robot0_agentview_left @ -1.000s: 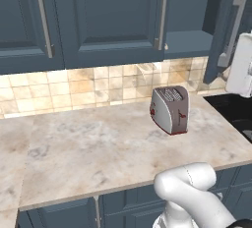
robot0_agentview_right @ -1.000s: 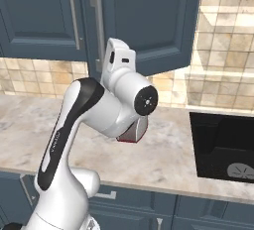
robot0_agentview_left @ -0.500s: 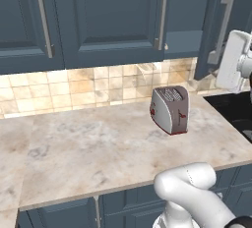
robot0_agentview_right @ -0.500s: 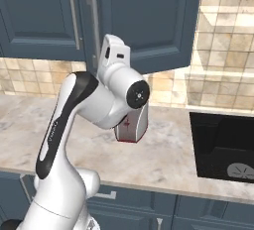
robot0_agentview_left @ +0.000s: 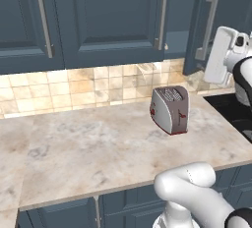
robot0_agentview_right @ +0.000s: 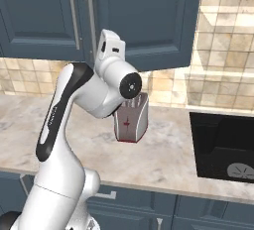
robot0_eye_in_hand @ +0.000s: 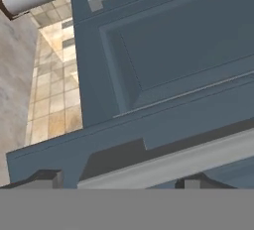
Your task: Pick up the dish brush and bar soap from the sink, and place them back in the cabinet, and close the cabinet doors.
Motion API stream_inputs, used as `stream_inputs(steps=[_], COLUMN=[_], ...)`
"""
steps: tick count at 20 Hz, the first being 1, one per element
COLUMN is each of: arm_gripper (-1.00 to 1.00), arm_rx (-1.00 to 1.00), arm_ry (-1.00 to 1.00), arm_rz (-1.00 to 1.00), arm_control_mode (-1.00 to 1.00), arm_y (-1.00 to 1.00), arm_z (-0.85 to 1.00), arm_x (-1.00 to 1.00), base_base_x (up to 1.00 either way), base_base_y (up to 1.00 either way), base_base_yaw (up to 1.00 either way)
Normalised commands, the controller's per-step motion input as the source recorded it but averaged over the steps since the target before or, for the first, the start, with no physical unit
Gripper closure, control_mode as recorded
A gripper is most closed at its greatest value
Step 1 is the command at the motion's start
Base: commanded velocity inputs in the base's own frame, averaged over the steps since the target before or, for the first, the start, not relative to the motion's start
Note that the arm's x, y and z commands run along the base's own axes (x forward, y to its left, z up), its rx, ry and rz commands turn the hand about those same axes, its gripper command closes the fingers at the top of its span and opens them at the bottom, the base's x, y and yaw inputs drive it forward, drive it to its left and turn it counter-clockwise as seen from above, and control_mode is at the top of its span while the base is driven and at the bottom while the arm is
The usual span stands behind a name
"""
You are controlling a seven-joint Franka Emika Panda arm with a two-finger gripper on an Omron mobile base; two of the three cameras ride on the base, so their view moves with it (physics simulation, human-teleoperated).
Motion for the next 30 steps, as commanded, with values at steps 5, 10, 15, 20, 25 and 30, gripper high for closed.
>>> stream_inputs(steps=[5, 10, 15, 20, 25, 30], arm_gripper=[-1.00, -1.00, -1.00, -1.00, -1.00, -1.00], arm_rx=[0.00, 0.00, 0.00, 0.00, 0.00, 0.00], arm_ry=[0.00, 0.00, 0.00, 0.00, 0.00, 0.00], arm_rz=[0.00, 0.00, 0.00, 0.00, 0.00, 0.00], arm_control_mode=[-1.00, -1.00, -1.00, -1.00, -1.00, -1.00], arm_y=[0.34, 0.24, 0.17, 0.15, 0.10, 0.04], arm_z=[-0.04, -0.03, 0.00, 0.00, 0.00, 0.00], arm_x=[0.47, 0.41, 0.42, 0.42, 0.39, 0.26], base_base_x=[0.00, 0.00, 0.00, 0.00, 0.00, 0.00], base_base_y=[0.00, 0.00, 0.00, 0.00, 0.00, 0.00], base_base_yaw=[0.00, 0.00, 0.00, 0.00, 0.00, 0.00])
